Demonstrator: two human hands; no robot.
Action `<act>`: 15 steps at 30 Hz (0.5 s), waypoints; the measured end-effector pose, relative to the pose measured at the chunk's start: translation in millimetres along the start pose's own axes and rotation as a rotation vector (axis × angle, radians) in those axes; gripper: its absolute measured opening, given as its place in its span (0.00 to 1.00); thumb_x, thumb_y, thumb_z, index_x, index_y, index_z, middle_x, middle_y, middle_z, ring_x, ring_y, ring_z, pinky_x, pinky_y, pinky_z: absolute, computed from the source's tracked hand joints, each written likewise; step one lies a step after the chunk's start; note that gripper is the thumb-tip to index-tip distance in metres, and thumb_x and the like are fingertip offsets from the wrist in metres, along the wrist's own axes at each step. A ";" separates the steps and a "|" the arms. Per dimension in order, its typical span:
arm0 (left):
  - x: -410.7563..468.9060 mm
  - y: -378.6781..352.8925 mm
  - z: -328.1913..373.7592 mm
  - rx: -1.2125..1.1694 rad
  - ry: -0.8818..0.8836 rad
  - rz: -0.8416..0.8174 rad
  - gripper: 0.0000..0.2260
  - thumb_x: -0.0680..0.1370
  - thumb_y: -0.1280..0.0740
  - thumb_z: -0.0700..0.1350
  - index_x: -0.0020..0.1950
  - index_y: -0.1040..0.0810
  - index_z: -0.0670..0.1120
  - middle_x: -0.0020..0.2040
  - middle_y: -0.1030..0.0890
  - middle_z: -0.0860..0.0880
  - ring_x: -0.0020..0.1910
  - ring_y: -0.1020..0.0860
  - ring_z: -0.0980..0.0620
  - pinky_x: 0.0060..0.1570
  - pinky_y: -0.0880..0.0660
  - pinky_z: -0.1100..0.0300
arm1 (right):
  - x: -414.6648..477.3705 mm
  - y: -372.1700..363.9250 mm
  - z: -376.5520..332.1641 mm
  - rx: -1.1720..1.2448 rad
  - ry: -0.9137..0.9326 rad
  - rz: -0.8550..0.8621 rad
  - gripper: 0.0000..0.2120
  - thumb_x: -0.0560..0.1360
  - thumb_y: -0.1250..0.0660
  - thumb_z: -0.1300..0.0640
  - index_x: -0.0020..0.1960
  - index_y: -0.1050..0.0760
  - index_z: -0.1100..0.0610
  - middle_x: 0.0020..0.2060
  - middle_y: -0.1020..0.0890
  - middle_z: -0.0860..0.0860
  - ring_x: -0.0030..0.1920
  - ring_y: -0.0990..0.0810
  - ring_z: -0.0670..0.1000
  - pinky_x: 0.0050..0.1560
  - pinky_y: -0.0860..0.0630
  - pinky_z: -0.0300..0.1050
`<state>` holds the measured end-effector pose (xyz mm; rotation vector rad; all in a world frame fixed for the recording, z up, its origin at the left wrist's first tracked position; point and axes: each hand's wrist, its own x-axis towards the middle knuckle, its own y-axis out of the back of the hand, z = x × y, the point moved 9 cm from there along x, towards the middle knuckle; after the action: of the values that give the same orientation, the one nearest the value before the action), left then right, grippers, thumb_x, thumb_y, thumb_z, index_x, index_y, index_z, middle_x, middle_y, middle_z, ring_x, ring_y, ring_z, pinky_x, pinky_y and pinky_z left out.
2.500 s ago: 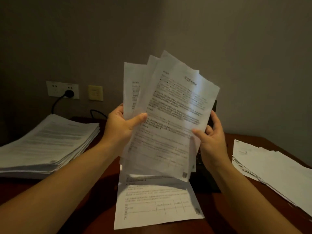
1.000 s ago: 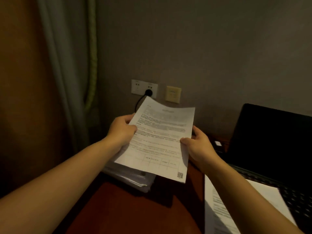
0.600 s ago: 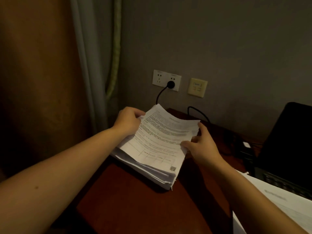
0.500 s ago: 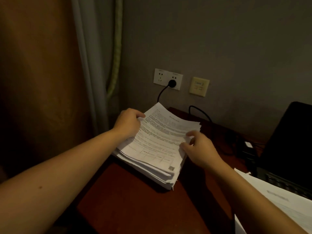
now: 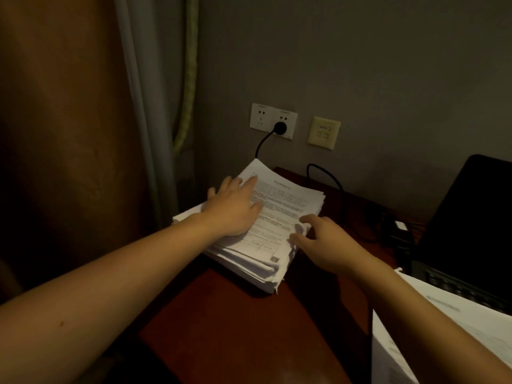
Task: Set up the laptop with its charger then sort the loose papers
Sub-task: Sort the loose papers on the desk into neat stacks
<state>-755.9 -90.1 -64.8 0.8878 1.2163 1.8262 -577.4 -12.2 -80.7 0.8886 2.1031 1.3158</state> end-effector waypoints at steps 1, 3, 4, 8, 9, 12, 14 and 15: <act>-3.4 2.7 16.1 -0.047 -0.042 0.035 0.30 0.83 0.46 0.59 0.82 0.53 0.53 0.81 0.43 0.46 0.80 0.50 0.44 0.75 0.49 0.39 | -7.4 4.4 3.4 0.004 0.024 0.006 0.29 0.79 0.36 0.41 0.77 0.37 0.49 0.74 0.33 0.53 0.69 0.28 0.54 0.66 0.27 0.49; -12.8 8.4 52.6 -0.132 -0.124 0.084 0.30 0.84 0.46 0.58 0.82 0.55 0.54 0.82 0.46 0.47 0.81 0.52 0.46 0.77 0.51 0.41 | -26.4 15.4 13.3 0.012 0.058 0.043 0.27 0.80 0.35 0.43 0.75 0.34 0.49 0.74 0.32 0.51 0.69 0.28 0.52 0.64 0.28 0.46; -18.4 9.4 72.0 -0.173 -0.161 0.093 0.29 0.84 0.46 0.58 0.82 0.54 0.55 0.82 0.47 0.47 0.81 0.53 0.47 0.77 0.52 0.42 | -37.0 20.5 20.3 0.011 0.068 0.066 0.25 0.80 0.35 0.44 0.75 0.33 0.49 0.73 0.31 0.51 0.68 0.27 0.51 0.64 0.29 0.44; -47.6 -9.4 148.6 -0.349 -0.291 0.037 0.28 0.85 0.46 0.57 0.82 0.52 0.56 0.82 0.49 0.50 0.81 0.55 0.52 0.77 0.53 0.48 | -86.7 33.1 60.4 0.005 0.084 0.159 0.23 0.80 0.35 0.46 0.73 0.30 0.51 0.70 0.27 0.49 0.68 0.28 0.49 0.68 0.30 0.44; -54.5 -17.3 160.9 -0.371 -0.314 0.020 0.28 0.85 0.46 0.57 0.82 0.51 0.56 0.82 0.49 0.51 0.81 0.55 0.53 0.77 0.53 0.50 | -97.7 34.1 68.3 0.002 0.085 0.174 0.22 0.80 0.35 0.46 0.72 0.29 0.51 0.69 0.27 0.49 0.69 0.28 0.49 0.68 0.31 0.43; -74.2 -49.6 196.6 -0.470 -0.345 -0.077 0.27 0.85 0.44 0.55 0.82 0.49 0.57 0.82 0.48 0.54 0.80 0.54 0.56 0.77 0.53 0.55 | -139.4 42.0 104.8 0.009 0.042 0.224 0.18 0.81 0.36 0.46 0.69 0.27 0.49 0.67 0.25 0.46 0.68 0.28 0.46 0.67 0.31 0.42; -85.3 -70.1 210.9 -0.652 -0.293 -0.191 0.26 0.84 0.42 0.54 0.81 0.46 0.59 0.81 0.44 0.55 0.80 0.49 0.55 0.72 0.47 0.60 | -168.0 46.2 129.9 -0.006 0.011 0.257 0.17 0.81 0.37 0.45 0.68 0.26 0.48 0.65 0.26 0.43 0.66 0.29 0.44 0.67 0.31 0.40; -90.1 -78.9 215.0 -0.769 -0.238 -0.244 0.25 0.84 0.41 0.54 0.81 0.44 0.60 0.80 0.42 0.55 0.79 0.45 0.54 0.68 0.44 0.61 | -182.0 46.5 142.3 -0.022 -0.003 0.266 0.17 0.81 0.37 0.45 0.68 0.27 0.47 0.64 0.26 0.41 0.65 0.29 0.43 0.67 0.30 0.40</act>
<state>-512.8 -58.1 -85.7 0.4664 0.3802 1.7171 -344.9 -50.2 -83.2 1.1928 2.0155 1.4628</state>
